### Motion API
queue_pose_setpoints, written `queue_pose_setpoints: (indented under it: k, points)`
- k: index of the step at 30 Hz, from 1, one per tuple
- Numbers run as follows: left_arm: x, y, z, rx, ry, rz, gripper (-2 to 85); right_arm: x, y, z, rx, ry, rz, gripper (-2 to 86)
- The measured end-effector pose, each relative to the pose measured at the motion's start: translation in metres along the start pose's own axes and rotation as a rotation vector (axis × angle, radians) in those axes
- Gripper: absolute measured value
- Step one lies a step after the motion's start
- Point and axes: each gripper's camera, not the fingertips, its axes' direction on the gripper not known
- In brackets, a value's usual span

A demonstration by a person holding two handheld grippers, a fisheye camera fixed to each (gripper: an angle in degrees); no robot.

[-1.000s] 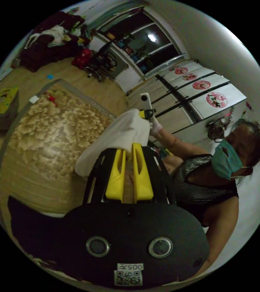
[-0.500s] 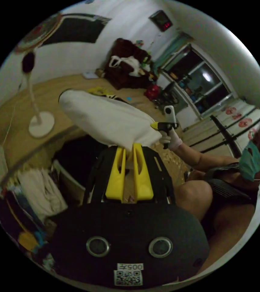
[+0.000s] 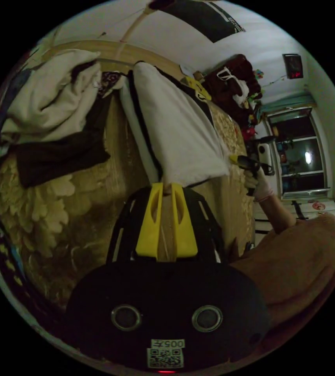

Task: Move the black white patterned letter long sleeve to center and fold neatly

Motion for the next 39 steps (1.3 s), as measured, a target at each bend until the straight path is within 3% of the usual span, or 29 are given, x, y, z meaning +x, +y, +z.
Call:
queue_pose_setpoints:
  k: [3, 7, 13, 16, 26, 33, 39]
  points:
    - [0.004, 0.014, -0.02, 0.082, -0.199, 0.02, 0.7, -0.034, -0.014, -0.001, 0.114, 0.075, -0.052, -0.5]
    - [0.045, -0.015, -0.01, 0.13, -0.396, 0.24, -0.5, -0.104, -0.059, 0.051, 0.024, 0.201, -0.255, -0.9]
    - [0.078, -0.056, 0.077, -0.075, -0.47, 0.338, -0.6, -0.151, -0.096, 0.174, -0.257, 0.506, -0.36, -1.0]
    - [0.095, -0.053, 0.108, -0.133, -0.591, 0.409, -0.6, -0.157, -0.092, 0.212, -0.317, 0.612, -0.374, -0.9]
    - [0.17, -0.025, 0.182, -0.241, -0.812, 0.519, -0.6, -0.17, -0.072, 0.241, -0.439, 0.574, -0.41, -1.1]
    - [0.211, 0.0, 0.209, -0.194, -0.657, 0.415, -0.4, -0.159, -0.031, 0.226, -0.452, 0.506, -0.308, -1.5]
    - [0.264, 0.063, 0.199, 0.192, -0.42, 0.29, 0.5, -0.142, 0.047, 0.127, -0.167, 0.201, -0.274, -1.2]
